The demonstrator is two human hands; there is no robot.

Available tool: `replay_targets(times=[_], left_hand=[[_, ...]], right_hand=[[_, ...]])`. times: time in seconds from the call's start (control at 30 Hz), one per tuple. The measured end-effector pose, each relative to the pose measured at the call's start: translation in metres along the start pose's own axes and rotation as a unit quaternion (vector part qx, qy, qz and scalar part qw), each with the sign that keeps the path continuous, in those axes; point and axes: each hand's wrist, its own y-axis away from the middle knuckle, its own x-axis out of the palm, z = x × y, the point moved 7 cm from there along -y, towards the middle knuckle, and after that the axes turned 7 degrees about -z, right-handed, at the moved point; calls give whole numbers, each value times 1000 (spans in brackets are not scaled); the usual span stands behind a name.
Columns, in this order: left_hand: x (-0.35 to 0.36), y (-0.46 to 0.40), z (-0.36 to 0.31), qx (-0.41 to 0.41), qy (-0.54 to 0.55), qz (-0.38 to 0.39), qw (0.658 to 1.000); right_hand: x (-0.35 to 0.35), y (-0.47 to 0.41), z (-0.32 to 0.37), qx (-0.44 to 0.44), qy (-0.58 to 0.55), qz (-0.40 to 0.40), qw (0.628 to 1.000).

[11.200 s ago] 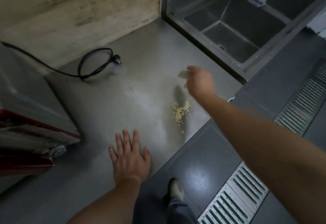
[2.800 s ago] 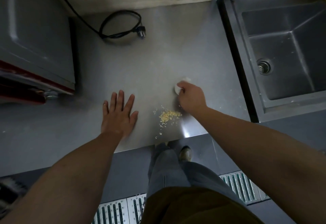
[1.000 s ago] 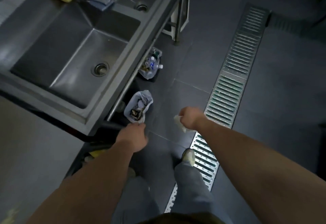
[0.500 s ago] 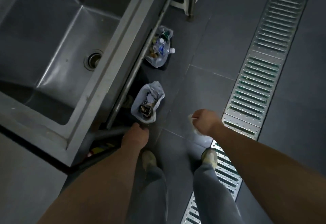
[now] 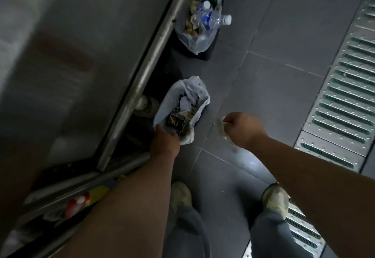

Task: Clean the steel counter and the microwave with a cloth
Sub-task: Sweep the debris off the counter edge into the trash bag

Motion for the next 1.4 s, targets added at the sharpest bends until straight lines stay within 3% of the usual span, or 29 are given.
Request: replay_targets(times=[0.5, 0.73, 0.97, 1.1, 1.4], left_hand=[[100, -60, 52, -41, 141, -133, 980], [90, -80, 51, -25, 117, -113, 986], [72, -89, 46, 54, 161, -96, 981], [74, -90, 43, 91, 87, -111, 986], [72, -99, 35, 128, 139, -91, 978]], right_hand=[[105, -55, -37, 11, -56, -20, 998], [128, -49, -33, 22, -77, -20, 997], [118, -48, -23, 23, -93, -38, 995], [118, -44, -22, 16, -90, -30, 995], [132, -38, -30, 37, -102, -3, 994]])
